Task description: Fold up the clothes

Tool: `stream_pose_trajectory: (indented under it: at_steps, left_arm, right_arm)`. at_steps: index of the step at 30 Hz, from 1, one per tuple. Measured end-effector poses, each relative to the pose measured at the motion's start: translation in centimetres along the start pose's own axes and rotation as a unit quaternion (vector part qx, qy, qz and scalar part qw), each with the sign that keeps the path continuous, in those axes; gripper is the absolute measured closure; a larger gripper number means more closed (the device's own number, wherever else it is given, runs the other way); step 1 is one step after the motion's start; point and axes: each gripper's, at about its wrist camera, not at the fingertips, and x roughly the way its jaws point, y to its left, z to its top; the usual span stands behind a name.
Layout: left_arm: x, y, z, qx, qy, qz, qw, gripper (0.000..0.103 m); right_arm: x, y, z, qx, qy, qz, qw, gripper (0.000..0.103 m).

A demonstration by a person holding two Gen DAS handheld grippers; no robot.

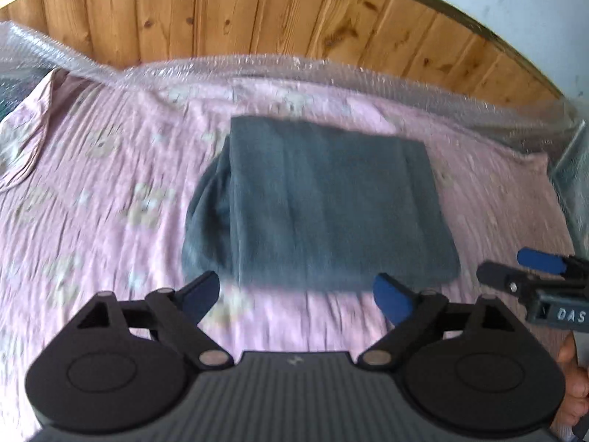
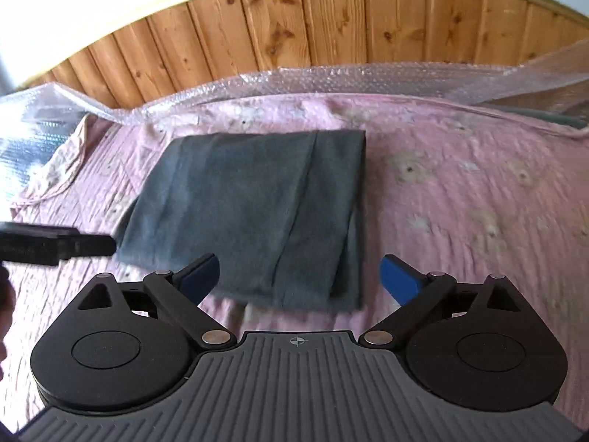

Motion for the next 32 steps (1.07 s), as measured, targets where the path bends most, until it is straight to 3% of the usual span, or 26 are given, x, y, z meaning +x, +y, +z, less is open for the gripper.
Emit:
stream_pose_trajectory:
  at_steps: [9,17,32]
  left_arm:
    - [-6.3,-0.4,-3.9,0.022,-0.014,-0.005,0.9996,0.002]
    - [-10.9,-1.8,-5.0,0.041,-0.047,-0.021,0.9978,0.000]
    - [-12.4,-3.3,-6.4,0.073,-0.053,0.007,0.9959,0.000]
  right_arm:
    - [-6.8,4.3,-3.2,-0.030,-0.020,-0.064,0.997,0.007]
    - [-12.4,6.5,-4.4,-0.019,-0.060,-0.085,0.994,0.007]
    - [-14.0,8.0,-7.1,-0.006,-0.056,-0.101,0.993,0.006]
